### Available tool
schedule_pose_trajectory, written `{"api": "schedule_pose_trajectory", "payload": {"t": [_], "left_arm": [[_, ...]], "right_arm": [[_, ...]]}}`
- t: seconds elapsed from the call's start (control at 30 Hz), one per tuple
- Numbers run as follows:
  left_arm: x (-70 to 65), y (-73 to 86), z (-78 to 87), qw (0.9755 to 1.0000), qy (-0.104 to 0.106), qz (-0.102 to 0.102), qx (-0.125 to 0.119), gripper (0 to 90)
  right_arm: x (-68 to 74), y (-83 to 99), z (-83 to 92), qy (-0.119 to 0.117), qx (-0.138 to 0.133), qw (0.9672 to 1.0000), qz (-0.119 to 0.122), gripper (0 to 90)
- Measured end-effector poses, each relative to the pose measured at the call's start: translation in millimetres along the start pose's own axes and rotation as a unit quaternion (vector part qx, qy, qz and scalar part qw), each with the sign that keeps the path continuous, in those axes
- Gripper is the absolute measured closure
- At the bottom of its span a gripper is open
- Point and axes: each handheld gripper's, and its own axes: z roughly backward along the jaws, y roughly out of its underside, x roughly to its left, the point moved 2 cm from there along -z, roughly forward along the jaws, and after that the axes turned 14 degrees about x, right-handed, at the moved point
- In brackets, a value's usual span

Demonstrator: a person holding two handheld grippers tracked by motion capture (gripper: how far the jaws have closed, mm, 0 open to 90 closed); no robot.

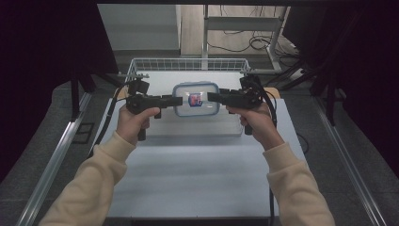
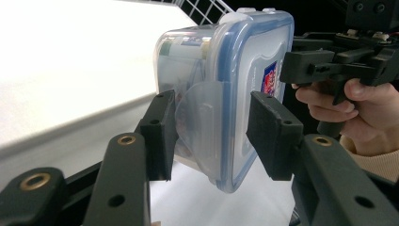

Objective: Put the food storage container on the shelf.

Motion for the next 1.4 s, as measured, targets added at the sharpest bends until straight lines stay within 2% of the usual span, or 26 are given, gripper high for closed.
{"api": "schedule_pose_trajectory", "payload": {"t": [0.07, 0.13, 0.17, 0.33, 0.63, 0.73, 0.77, 0.97, 1.2, 1.3, 1.33, 1.4], "left_arm": [[5.9, -9.9, 3.1, 1.0, -0.001, 0.002, -0.002, 53.3], [8.1, -13.3, 4.2, 1.0, -0.001, 0.003, -0.003, 53.3], [10.8, -16.5, 5.2, 1.0, 0.0, 0.004, -0.003, 53.2], [27.5, -30.2, 5.4, 0.9999, 0.008, 0.009, 0.002, 53.3], [49.5, -45.5, -0.6, 0.9994, 0.015, 0.027, 0.017, 53.3], [59.2, -49.4, -7.8, 0.9985, 0.02, 0.044, 0.025, 53.2], [59.2, -49.4, -7.8, 0.9985, 0.02, 0.044, 0.025, 53.2], [69.5, -52.2, -17.6, 0.9973, 0.026, 0.06, 0.035, 53.2], [76.4, -58.7, -19.9, 0.9952, 0.037, 0.081, 0.04, 53.0], [81.5, -61.5, -21.6, 0.994, 0.044, 0.092, 0.041, 52.6], [85.4, -63.1, -22.7, 0.9928, 0.049, 0.1, 0.044, 52.2], [87.0, -63.9, -23.4, 0.9922, 0.052, 0.104, 0.045, 51.7]], "right_arm": [[-3.5, -12.1, -2.5, -0.001, 0.003, 1.0, -0.001, 47.7], [-5.0, -16.1, -3.7, -0.002, 0.003, 1.0, -0.001, 47.7], [-7.6, -24.0, -6.5, -0.002, 0.002, 1.0, -0.001, 47.7], [-16.3, -40.0, -15.6, 0.001, 0.009, 0.9999, -0.004, 47.7], [-35.0, -55.1, -29.9, -0.004, 0.02, 0.9997, -0.017, 47.7], [-42.5, -56.7, -34.7, -0.006, 0.026, 0.9993, -0.025, 47.7], [-42.5, -56.7, -34.7, -0.006, 0.026, 0.9993, -0.025, 47.7], [-58.8, -55.1, -44.9, -0.015, 0.04, 0.9976, -0.054, 47.5], [-65.1, -58.9, -47.9, -0.021, 0.045, 0.9962, -0.071, 47.6], [-69.4, -62.2, -50.2, -0.025, 0.048, 0.9949, -0.085, 47.6], [-72.0, -64.6, -51.9, -0.026, 0.05, 0.9935, -0.099, 47.7], [-74.2, -66.6, -53.3, -0.025, 0.054, 0.9921, -0.111, 47.8]]}}
